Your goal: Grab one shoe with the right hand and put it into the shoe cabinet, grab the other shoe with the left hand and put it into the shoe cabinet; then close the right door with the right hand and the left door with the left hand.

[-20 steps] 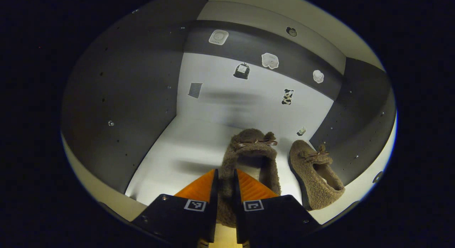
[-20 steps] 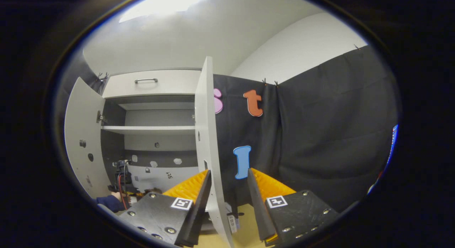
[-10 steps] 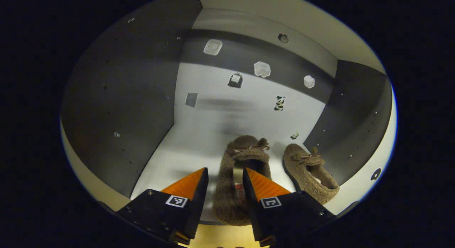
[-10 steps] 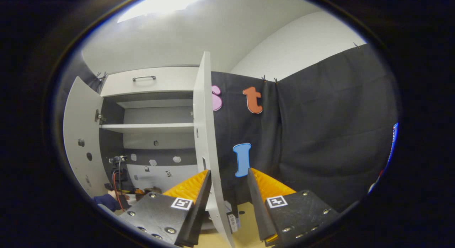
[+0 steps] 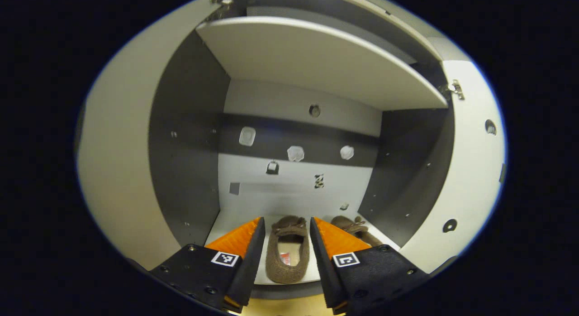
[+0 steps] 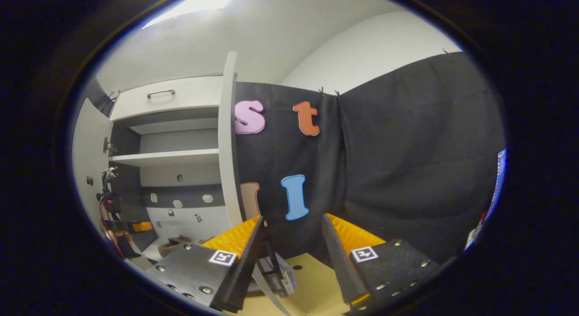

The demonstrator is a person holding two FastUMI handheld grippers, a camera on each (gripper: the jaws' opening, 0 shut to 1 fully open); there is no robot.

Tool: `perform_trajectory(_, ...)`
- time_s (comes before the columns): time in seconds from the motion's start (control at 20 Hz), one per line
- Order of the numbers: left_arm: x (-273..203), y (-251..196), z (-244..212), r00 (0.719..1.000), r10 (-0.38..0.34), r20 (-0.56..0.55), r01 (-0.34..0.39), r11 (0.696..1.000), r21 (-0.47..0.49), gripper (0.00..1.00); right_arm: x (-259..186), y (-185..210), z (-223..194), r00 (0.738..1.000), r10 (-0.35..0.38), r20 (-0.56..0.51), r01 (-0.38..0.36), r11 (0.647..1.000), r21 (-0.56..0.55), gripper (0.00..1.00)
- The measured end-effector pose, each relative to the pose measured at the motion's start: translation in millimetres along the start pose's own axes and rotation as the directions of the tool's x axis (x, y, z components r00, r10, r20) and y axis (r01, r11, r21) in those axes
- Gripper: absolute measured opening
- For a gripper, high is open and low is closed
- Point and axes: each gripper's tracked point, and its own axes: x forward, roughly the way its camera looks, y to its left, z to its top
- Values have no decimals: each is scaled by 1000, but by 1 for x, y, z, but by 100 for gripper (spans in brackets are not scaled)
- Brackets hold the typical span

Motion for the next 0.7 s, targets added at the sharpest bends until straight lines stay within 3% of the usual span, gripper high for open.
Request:
perform_trajectory(0.05, -12, -1, 8, 1000, -3, 16, 3, 1000, 8, 64, 5, -1, -4, 1000, 2, -10, -2, 1000, 4, 82)
perform_trajectory(0.1, -23, -1, 18, 999, -5, 35, 4, 1000, 20, 71, 9, 0, -6, 1000, 7, -20, -7, 1000, 7, 90)
perform_trajectory(0.2, -42, -3, 33, 997, -5, 72, 1, 999, 45, 85, 14, 3, -11, 999, 20, -28, -19, 1000, 10, 97)
perform_trajectory(0.25, -57, -3, 42, 996, -4, 92, -1, 999, 54, 99, 16, 5, -12, 999, 32, -32, -31, 999, 10, 97)
perform_trajectory(0.35, -71, -5, 52, 992, -11, 127, 3, 998, 61, 99, 18, 5, -10, 999, 36, -25, -36, 999, 1, 96)
perform_trajectory(0.4, -81, -5, 57, 990, -11, 141, 3, 998, 58, 94, 18, 7, -11, 999, 49, -24, -49, 999, -4, 96)
perform_trajectory(0.7, -115, -12, 70, 983, -27, 182, 14, 997, 71, 94, 17, 22, -10, 992, 123, -31, -124, 991, -39, 96)
